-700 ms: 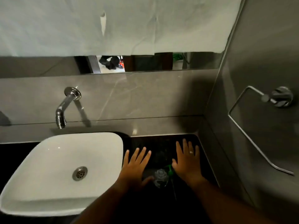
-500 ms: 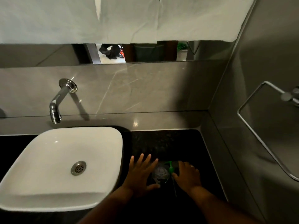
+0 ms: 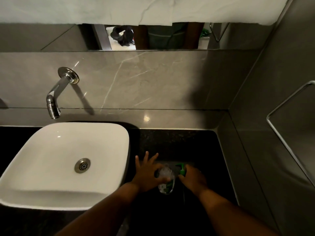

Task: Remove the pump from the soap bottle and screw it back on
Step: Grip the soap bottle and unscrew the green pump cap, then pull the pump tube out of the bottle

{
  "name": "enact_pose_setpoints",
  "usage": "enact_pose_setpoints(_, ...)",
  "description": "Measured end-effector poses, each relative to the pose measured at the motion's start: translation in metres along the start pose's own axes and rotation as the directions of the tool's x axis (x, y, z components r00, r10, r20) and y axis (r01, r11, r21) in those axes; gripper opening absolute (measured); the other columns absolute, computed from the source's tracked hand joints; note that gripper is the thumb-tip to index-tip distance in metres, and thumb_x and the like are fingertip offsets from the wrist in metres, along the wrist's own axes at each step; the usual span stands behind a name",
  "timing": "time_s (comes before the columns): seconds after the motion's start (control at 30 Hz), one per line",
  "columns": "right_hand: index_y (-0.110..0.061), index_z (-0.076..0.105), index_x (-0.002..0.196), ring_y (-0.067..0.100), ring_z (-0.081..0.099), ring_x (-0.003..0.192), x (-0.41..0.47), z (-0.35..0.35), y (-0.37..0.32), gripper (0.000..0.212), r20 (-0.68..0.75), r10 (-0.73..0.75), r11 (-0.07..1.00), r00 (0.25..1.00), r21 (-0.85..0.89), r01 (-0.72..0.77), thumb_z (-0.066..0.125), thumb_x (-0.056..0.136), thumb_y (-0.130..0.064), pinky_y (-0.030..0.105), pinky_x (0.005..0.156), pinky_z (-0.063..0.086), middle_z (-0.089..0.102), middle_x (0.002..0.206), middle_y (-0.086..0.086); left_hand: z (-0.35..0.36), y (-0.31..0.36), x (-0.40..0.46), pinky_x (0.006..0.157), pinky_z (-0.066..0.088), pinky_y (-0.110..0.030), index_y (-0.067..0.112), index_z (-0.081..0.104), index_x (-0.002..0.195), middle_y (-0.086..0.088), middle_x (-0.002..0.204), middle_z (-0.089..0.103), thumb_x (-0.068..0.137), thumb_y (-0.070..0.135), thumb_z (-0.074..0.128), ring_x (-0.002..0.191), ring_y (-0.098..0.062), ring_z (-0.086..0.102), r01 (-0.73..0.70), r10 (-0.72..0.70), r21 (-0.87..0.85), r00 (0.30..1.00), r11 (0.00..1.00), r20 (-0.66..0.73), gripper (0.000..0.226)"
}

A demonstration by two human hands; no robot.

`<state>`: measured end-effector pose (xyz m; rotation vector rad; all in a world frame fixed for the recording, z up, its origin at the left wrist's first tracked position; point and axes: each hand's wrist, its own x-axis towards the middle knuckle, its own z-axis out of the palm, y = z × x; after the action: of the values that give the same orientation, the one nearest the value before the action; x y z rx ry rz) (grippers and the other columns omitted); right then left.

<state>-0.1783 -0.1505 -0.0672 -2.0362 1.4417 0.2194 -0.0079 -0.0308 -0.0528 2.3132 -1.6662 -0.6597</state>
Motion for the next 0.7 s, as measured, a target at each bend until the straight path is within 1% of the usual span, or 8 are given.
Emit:
enact_pose_setpoints(0.1,-0.021,0.060,0.096,0.029,0.063,0.094,0.003,-0.005,-0.003,0.030,-0.023,0.011,1.000,1.000,0.003,-0.011,0.065,0.073,-0.039,0.035,0.081,0.052,0.068,0.104,0.009,-0.002,-0.004,-0.005,0.105,-0.028,-0.058,0.041,0.052,0.125,0.007,0.161,0.011,0.071,0.079,0.050,0.147,-0.024,-0.015,0.033,-0.031,-0.035,0.999,0.999,0.034,0.065)
enact_pose_setpoints(0.23,-0.018,0.062,0.079,0.028,0.065,0.078,0.012,-0.042,-0.030,0.018,-0.179,-0.088,0.962,0.980,0.238,0.130,0.068,0.070,-0.032,0.030,0.066,0.048,0.070,0.083,0.008,0.004,-0.005,-0.009,0.104,-0.028,-0.058,0.040,0.051,0.126,0.007,0.161,0.013,0.074,0.073,0.054,0.147,-0.022,-0.011,0.070,-0.066,-0.112,0.997,0.991,0.036,0.062)
enact_pose_setpoints(0.3,-0.016,0.065,0.085,0.025,0.063,0.075,0.016,-0.072,-0.056,0.014,-0.297,-0.156,0.861,0.942,0.427,0.277,0.071,0.072,-0.018,0.027,0.063,0.046,0.068,0.080,0.008,0.006,-0.005,-0.011,0.103,-0.028,-0.058,0.040,0.051,0.125,0.007,0.160,0.015,0.072,0.074,0.054,0.148,-0.021,-0.010,0.087,-0.082,-0.152,0.996,0.985,0.042,0.063)
enact_pose_setpoints(0.37,-0.016,0.064,0.094,0.018,0.061,0.077,0.016,-0.103,-0.082,0.021,-0.358,-0.163,0.696,0.919,0.619,0.364,0.070,0.076,-0.006,0.025,0.065,0.046,0.065,0.085,0.004,0.006,-0.005,-0.012,0.103,-0.028,-0.058,0.041,0.051,0.125,0.007,0.160,0.016,0.072,0.074,0.054,0.148,-0.020,-0.008,0.100,-0.095,-0.169,0.995,0.981,0.036,0.063)
enact_pose_setpoints(0.43,-0.028,0.061,0.088,0.014,0.063,0.082,0.011,-0.126,-0.099,0.027,-0.389,-0.149,0.562,0.909,0.723,0.401,0.069,0.077,-0.004,0.019,0.067,0.048,0.065,0.091,-0.001,0.008,-0.007,-0.012,0.104,-0.028,-0.058,0.041,0.051,0.126,0.007,0.160,0.016,0.073,0.072,0.057,0.148,-0.019,-0.008,0.106,-0.103,-0.164,0.994,0.981,0.025,0.061)
enact_pose_setpoints(0.53,-0.033,0.060,0.083,0.013,0.066,0.086,0.001,-0.127,-0.101,0.033,-0.425,-0.201,0.468,0.883,0.750,0.467,0.071,0.075,-0.003,0.014,0.067,0.051,0.067,0.092,-0.002,0.008,-0.007,-0.012,0.104,-0.028,-0.058,0.040,0.051,0.125,0.006,0.160,0.017,0.074,0.072,0.057,0.148,-0.019,-0.007,0.123,-0.121,-0.151,0.992,0.981,0.021,0.060)
enact_pose_setpoints(0.63,-0.030,0.061,0.085,0.007,0.065,0.080,-0.012,-0.105,-0.096,0.035,-0.436,-0.284,0.481,0.854,0.706,0.521,0.071,0.074,0.003,0.011,0.068,0.051,0.067,0.087,-0.005,0.009,-0.006,-0.013,0.104,-0.027,-0.058,0.041,0.052,0.124,0.006,0.160,0.018,0.074,0.072,0.057,0.148,-0.020,-0.007,0.133,-0.132,-0.153,0.991,0.979,0.022,0.059)
enact_pose_setpoints(0.7,-0.022,0.062,0.090,0.002,0.063,0.074,-0.016,-0.091,-0.092,0.032,-0.433,-0.309,0.501,0.847,0.683,0.532,0.071,0.073,0.005,0.010,0.068,0.051,0.066,0.084,-0.003,0.008,-0.006,-0.014,0.104,-0.027,-0.058,0.042,0.051,0.125,0.006,0.160,0.018,0.074,0.072,0.057,0.148,-0.020,-0.007,0.137,-0.135,-0.161,0.991,0.977,0.025,0.059)
